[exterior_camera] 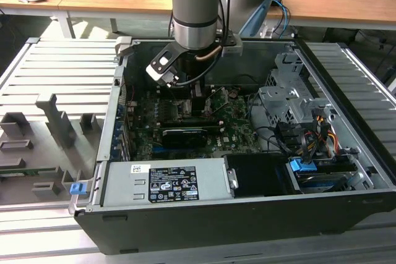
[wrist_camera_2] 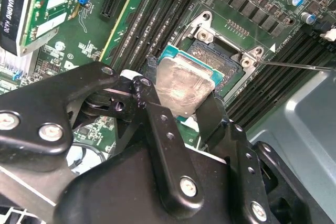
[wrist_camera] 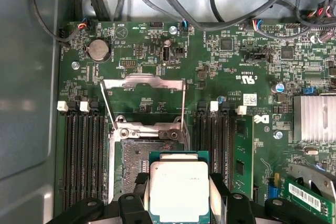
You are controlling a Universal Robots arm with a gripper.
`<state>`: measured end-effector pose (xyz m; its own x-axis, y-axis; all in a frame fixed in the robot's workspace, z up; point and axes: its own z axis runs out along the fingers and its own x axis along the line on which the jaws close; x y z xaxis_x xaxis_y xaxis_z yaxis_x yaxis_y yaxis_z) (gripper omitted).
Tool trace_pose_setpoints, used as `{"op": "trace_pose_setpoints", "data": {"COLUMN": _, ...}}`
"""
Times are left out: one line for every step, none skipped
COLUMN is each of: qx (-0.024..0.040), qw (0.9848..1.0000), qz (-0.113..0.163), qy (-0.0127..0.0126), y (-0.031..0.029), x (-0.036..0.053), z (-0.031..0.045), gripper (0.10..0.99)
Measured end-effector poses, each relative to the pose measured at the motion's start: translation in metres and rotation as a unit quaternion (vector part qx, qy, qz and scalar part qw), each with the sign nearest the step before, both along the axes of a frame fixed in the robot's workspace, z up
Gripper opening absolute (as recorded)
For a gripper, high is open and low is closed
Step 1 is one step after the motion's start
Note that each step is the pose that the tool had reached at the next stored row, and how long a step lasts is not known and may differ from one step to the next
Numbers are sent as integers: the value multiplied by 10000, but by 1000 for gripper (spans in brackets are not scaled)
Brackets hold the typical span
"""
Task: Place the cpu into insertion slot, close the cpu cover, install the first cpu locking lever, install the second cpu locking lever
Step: 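Place the cpu into insertion slot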
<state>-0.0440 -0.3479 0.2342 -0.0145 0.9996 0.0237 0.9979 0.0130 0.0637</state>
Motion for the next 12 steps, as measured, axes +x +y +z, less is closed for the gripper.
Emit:
{"op": "trace_pose_setpoints", "data": {"qx": 0, "qw": 10000, "qz": 0, "qy": 0, "y": 1, "x": -1, "z": -3, "gripper": 541}}
{"op": "trace_pose_setpoints", "data": {"qx": 0, "qw": 10000, "qz": 0, "qy": 0, "y": 2, "x": -3, "z": -5, "gripper": 541}}
{"op": "trace_pose_setpoints", "data": {"qx": 0, "qw": 10000, "qz": 0, "qy": 0, "y": 4, "x": -4, "z": -8, "gripper": 541}}
{"op": "trace_pose_setpoints", "data": {"qx": 0, "qw": 10000, "qz": 0, "qy": 0, "y": 6, "x": -6, "z": -12, "gripper": 541}}
{"op": "trace_pose_setpoints", "data": {"qx": 0, "qw": 10000, "qz": 0, "qy": 0, "y": 8, "x": -7, "z": -14, "gripper": 541}}
{"op": "trace_pose_setpoints", "data": {"qx": 0, "qw": 10000, "qz": 0, "qy": 0, "y": 9, "x": -9, "z": -17, "gripper": 541}}
{"op": "trace_pose_setpoints", "data": {"qx": 1, "qw": 10000, "qz": 0, "qy": 0, "y": 12, "x": -9, "z": -21, "gripper": 541}}
{"op": "trace_pose_setpoints", "data": {"qx": 0, "qw": 10000, "qz": 0, "qy": 0, "y": 17, "x": -11, "z": -27, "gripper": 541}}
{"op": "trace_pose_setpoints", "data": {"qx": 0, "qw": 10000, "qz": 0, "qy": 0, "y": 20, "x": -11, "z": -32, "gripper": 541}}
{"op": "trace_pose_setpoints", "data": {"qx": 0, "qw": 10000, "qz": 0, "qy": 0, "y": 25, "x": -11, "z": -36, "gripper": 541}}
{"op": "trace_pose_setpoints", "data": {"qx": 0, "qw": 10000, "qz": 0, "qy": -1, "y": 33, "x": -11, "z": -39, "gripper": 541}}
{"op": "trace_pose_setpoints", "data": {"qx": 0, "qw": 10000, "qz": 0, "qy": 0, "y": 42, "x": -11, "z": -40, "gripper": 541}}
